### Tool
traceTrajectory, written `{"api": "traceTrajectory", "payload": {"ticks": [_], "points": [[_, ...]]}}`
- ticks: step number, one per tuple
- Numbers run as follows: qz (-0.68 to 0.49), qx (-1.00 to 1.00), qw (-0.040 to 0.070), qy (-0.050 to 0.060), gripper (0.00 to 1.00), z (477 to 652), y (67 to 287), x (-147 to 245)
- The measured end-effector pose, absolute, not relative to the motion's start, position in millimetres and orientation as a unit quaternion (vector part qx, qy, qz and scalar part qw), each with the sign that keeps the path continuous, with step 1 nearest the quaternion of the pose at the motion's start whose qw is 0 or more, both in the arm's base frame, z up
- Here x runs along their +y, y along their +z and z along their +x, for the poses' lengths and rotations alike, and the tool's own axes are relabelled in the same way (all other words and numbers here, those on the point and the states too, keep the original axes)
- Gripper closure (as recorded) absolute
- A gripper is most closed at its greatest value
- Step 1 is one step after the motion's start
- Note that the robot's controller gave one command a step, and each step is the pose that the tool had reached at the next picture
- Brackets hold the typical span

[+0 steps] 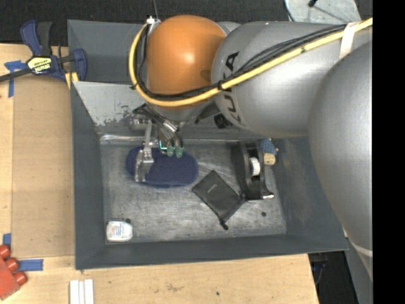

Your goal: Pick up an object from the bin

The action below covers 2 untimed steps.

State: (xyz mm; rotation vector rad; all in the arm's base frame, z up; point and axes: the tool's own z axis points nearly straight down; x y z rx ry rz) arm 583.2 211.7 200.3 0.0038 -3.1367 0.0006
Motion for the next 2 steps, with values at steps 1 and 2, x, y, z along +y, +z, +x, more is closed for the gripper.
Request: {"api": "traceTrajectory", "payload": {"ticks": [1, 2], "points": [[0.113, -0.993, -0.018, -0.007, 0.0, 553.9, 78.3, 131.0], [0.11, -0.994, -0.027, -0.007, 1.0, 559.3, 83.9, 131.0]]}}
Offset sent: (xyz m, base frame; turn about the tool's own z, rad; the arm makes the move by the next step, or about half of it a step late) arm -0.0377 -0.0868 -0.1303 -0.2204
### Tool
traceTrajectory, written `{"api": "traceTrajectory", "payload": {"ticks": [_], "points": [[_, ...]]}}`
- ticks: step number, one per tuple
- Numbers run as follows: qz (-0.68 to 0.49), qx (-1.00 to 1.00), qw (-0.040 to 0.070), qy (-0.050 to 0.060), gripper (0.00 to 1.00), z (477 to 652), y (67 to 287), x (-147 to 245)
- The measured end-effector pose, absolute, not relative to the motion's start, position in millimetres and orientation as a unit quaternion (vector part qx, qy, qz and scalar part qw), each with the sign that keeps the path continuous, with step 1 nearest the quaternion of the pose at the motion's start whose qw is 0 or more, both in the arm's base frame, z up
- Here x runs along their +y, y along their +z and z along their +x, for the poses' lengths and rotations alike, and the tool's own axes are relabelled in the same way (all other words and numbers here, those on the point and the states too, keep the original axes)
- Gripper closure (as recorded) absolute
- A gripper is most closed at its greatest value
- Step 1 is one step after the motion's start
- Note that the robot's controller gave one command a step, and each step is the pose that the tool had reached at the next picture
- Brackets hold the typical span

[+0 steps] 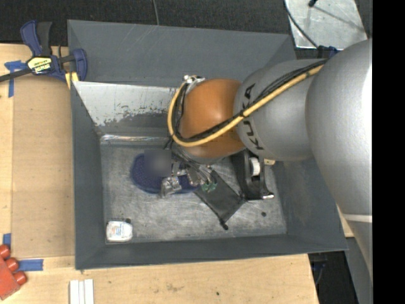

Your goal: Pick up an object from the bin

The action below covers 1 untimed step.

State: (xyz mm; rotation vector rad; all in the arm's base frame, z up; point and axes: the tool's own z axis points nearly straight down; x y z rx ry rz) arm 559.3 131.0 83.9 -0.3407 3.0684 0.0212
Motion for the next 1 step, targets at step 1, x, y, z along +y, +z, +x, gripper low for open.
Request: {"api": "traceTrajectory", "payload": {"ticks": [1], "points": [[-0.167, 0.986, 0.006, 0.0, 1.0, 547.4, 239.3, 146.6]]}}
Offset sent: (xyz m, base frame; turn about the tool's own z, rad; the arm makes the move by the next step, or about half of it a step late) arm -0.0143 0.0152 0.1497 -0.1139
